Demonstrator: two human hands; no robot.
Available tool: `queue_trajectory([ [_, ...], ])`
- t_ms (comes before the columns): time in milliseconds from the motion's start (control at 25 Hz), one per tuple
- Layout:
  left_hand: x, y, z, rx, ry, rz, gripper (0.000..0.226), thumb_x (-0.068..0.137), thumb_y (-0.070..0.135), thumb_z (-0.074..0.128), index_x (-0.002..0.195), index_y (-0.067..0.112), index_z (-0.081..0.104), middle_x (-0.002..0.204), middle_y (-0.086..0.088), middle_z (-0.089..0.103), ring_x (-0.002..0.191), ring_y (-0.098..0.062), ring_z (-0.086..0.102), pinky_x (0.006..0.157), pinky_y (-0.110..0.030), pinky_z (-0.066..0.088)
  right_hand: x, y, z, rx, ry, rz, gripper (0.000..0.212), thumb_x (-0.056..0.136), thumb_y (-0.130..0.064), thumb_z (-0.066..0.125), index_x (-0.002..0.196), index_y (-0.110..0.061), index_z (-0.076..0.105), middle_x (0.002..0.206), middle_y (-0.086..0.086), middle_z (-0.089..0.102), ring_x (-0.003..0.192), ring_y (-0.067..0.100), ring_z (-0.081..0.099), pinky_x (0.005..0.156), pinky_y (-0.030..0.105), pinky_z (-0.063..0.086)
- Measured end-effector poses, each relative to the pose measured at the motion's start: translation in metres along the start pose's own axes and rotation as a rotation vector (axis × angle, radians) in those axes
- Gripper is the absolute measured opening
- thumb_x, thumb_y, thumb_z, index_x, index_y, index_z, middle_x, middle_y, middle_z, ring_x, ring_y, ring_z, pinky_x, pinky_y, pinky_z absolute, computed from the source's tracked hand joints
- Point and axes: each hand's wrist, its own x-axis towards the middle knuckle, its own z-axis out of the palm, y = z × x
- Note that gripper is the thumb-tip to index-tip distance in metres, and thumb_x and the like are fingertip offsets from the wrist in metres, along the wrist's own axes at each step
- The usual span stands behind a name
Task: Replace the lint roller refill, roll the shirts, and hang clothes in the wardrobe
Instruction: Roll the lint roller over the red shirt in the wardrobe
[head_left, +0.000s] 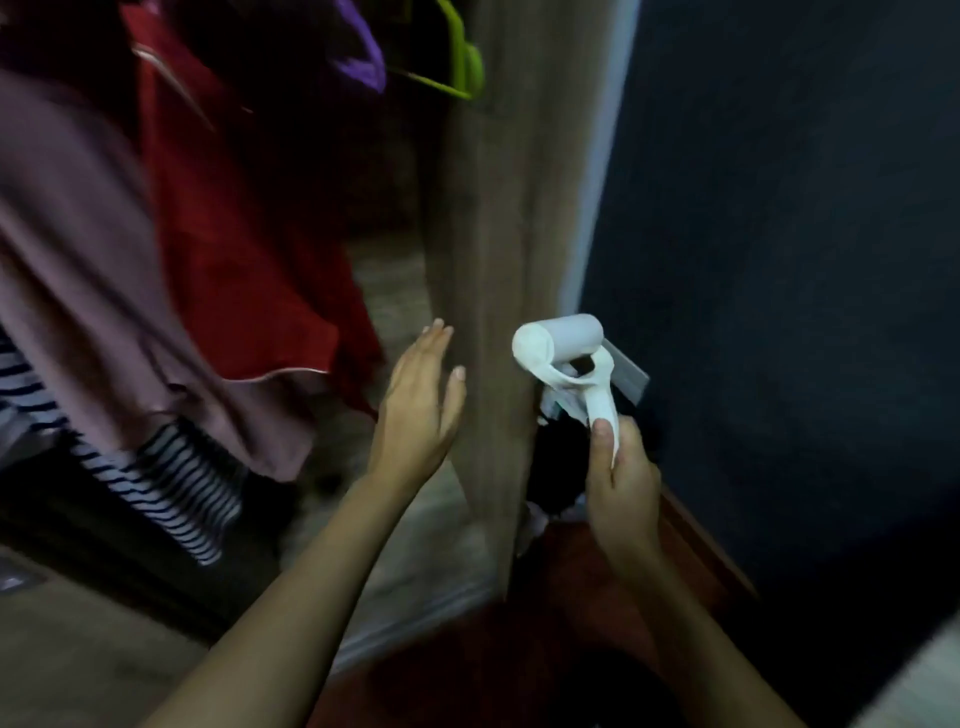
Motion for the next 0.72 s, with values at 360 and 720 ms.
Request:
queue_trajectory([
  [360, -0.135, 0.232, 0.229, -0.102, -0.439, 0.062, 0.057, 0.091, 0.033, 0.038, 0.135, -0.004, 0.041, 0.141, -0.022, 0.043, 0.134, -0.033, 0.037, 0.112, -0.026, 0.018, -0.083, 0.176, -0.301, -0.346, 0.057, 0.262, 0.028, 0.097, -0.040, 0.034, 0.093, -0.017, 0.048, 0.061, -0.005, 0.049, 0.059, 0.023, 0.051, 0.053, 0.030, 0.027],
  [720, -0.291, 0.375, 0.371, -0.092, -1.014, 0.214, 0.055, 0.086, 0.029, 0.039, 0.122, -0.011, 0.053, 0.123, -0.032, 0.056, 0.114, -0.046, 0.055, 0.088, -0.056, 0.049, -0.196, 0.313, -0.482, -0.624, -0.017, 0.525, 0.057, 0.087, -0.062, 0.021, 0.109, -0.017, 0.050, 0.082, 0.014, 0.069, 0.074, 0.037, 0.064, 0.061, 0.038, 0.046],
])
